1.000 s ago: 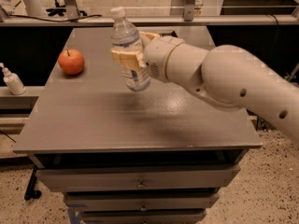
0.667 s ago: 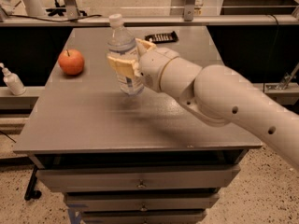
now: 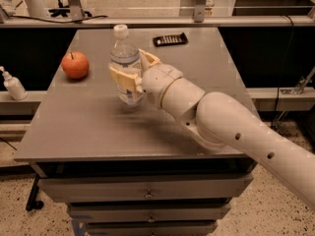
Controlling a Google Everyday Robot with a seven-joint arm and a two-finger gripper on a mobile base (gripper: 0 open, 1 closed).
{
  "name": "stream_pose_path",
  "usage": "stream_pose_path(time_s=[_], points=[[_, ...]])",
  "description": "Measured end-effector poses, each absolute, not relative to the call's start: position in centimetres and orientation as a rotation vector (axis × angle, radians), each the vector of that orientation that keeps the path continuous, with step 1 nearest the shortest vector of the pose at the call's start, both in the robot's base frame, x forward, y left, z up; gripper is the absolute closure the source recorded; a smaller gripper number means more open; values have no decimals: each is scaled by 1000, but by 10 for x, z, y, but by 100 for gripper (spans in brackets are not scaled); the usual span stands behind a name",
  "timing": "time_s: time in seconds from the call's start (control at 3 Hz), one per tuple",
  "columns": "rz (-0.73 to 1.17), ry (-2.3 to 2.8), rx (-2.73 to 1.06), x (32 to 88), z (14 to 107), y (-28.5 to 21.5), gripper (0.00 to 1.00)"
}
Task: Place blue plastic bottle upright
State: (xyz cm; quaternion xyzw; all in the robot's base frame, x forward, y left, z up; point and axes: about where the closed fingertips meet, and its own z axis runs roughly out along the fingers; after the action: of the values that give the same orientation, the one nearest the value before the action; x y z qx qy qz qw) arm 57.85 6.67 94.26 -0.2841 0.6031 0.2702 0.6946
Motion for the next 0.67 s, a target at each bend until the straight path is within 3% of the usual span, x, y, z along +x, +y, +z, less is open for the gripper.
stream_pose_path(time_s=[0.33, 0.67], points=[[605, 1354, -649, 576, 935, 68, 100], [605, 1367, -666, 573, 928, 71, 85]])
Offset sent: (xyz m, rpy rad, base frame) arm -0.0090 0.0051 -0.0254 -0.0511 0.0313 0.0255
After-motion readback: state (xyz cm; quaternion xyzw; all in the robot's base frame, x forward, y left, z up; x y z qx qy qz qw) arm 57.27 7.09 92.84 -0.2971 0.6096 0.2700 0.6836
